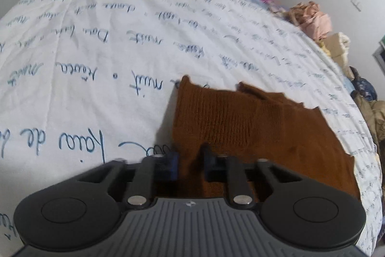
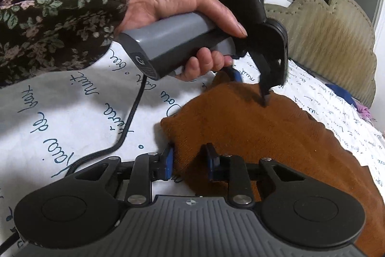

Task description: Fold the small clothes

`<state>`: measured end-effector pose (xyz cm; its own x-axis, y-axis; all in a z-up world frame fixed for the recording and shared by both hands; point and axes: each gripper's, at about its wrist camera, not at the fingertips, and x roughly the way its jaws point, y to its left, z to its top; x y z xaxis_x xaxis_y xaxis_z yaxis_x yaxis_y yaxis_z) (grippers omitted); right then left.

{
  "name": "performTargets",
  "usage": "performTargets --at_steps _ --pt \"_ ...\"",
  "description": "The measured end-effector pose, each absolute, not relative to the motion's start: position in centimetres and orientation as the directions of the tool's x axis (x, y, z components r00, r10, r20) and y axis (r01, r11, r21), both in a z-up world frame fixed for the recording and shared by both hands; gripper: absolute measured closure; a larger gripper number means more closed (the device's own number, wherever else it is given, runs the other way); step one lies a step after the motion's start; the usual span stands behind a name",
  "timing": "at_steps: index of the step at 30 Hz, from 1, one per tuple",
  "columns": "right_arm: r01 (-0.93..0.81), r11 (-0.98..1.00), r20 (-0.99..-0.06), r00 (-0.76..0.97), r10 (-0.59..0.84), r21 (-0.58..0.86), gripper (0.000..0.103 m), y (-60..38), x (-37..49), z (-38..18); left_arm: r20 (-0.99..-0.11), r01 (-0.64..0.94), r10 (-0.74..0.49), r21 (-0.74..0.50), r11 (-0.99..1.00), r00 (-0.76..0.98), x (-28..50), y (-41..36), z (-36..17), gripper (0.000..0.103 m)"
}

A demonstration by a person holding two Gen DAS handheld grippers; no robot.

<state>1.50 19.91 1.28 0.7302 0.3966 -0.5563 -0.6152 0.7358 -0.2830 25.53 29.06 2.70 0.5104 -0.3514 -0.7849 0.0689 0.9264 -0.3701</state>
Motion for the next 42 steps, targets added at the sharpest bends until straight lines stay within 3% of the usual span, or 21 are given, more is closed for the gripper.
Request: performTargets --at_steps 12,33,38,42 --pt "-0.623 0.74 -0.553 0.721 0.417 -0.255 0.079 19.5 1.7 1.5 -0.758 0.022 -0.365 -0.421 0.907 0.541 25.1 29.8 2.1 0.091" --pt "-0.607 0.79 -0.488 0.666 0.564 0.084 0.091 12.9 2.7 2.6 -0.717 0.001 -0.388 -0.475 0.88 0.579 24.2 29.8 4.8 0.091" --pt "-0.554 0.771 -0.473 0.613 0.633 0.313 0.093 9.7 3.8 2.4 -0.717 0.001 -0.384 -0.472 0.882 0.582 24.1 29.1 5.6 0.091" --pt "-0.523 0.774 -0.495 0.597 0.631 0.356 0.093 8.7 4.3 1.5 -0.727 -0.009 -0.369 -0.458 0.889 0.579 24.2 29.0 5.6 0.091"
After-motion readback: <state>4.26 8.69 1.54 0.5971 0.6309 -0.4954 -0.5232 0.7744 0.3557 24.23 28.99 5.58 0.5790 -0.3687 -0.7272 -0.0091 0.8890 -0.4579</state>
